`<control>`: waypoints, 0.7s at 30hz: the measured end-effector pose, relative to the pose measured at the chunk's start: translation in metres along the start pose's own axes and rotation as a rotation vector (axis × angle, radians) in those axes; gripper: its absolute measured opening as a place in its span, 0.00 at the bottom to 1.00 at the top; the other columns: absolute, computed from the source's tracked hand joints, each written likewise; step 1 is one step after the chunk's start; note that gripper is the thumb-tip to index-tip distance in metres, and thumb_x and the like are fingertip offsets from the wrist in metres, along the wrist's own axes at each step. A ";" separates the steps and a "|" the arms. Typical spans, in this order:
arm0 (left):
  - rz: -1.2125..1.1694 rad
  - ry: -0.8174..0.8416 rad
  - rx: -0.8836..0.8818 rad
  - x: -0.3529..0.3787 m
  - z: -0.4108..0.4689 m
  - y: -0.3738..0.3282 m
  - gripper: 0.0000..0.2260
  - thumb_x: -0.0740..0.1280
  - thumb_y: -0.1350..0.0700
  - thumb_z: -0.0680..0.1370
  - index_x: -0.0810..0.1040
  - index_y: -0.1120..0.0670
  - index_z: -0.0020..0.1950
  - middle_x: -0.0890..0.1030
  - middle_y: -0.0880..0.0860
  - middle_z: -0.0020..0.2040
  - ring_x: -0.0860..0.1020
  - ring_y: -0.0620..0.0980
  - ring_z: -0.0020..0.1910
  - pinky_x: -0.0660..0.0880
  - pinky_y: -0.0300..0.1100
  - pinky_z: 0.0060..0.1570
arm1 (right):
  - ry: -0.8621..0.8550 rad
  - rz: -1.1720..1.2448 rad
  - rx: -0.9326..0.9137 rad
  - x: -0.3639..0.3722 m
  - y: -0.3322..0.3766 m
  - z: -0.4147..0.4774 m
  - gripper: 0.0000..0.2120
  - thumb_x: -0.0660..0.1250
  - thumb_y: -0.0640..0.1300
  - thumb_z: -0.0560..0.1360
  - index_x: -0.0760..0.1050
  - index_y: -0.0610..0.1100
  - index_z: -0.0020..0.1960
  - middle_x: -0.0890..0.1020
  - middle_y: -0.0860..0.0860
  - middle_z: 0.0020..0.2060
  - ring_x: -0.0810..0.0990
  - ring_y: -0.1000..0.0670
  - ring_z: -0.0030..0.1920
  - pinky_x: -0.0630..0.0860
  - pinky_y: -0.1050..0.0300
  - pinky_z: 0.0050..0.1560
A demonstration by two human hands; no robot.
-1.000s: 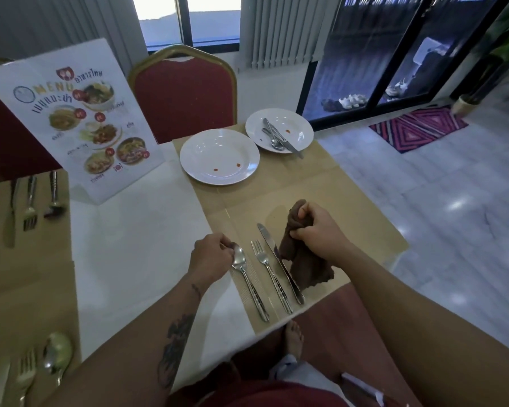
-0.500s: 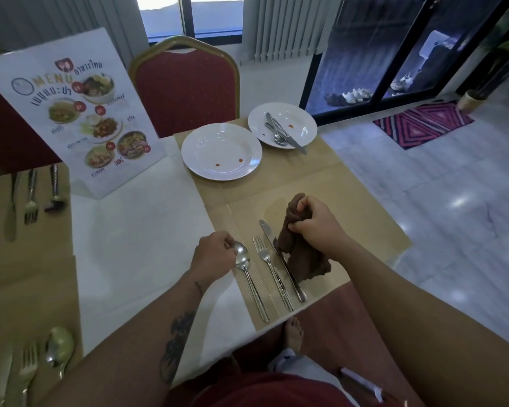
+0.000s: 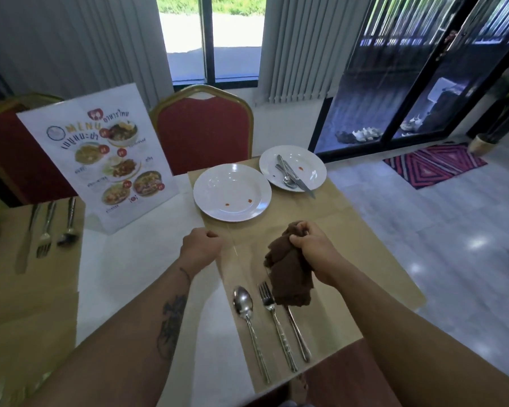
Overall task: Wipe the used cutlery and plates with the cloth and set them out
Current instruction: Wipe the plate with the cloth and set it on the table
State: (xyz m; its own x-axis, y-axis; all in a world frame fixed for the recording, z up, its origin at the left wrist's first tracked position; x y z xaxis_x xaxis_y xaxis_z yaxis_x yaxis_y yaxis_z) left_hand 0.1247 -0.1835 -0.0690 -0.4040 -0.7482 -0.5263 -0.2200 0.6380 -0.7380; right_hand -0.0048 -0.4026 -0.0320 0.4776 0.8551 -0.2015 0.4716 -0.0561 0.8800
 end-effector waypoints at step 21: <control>-0.947 -0.096 -0.395 0.026 0.061 -0.052 0.22 0.56 0.70 0.75 0.71 0.60 0.69 0.76 0.60 0.60 0.76 0.60 0.56 0.81 0.52 0.52 | 0.192 -0.397 0.268 -0.062 0.005 0.045 0.13 0.67 0.31 0.70 0.73 0.35 0.54 0.80 0.36 0.49 0.81 0.38 0.49 0.82 0.43 0.46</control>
State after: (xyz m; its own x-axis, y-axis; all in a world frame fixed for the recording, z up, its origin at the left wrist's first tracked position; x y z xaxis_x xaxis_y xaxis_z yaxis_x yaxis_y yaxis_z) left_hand 0.1804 -0.2469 -0.0701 0.1554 -0.9757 0.1545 -0.6942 -0.2192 -0.6856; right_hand 0.0012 -0.4787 -0.0346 0.0905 0.9150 -0.3932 0.7744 0.1836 0.6055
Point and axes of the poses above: each hand's wrist, its own z-axis towards the middle knuckle, its own x-axis out of the palm, y = z × x, the point moved 5 cm from there along z, towards the middle knuckle
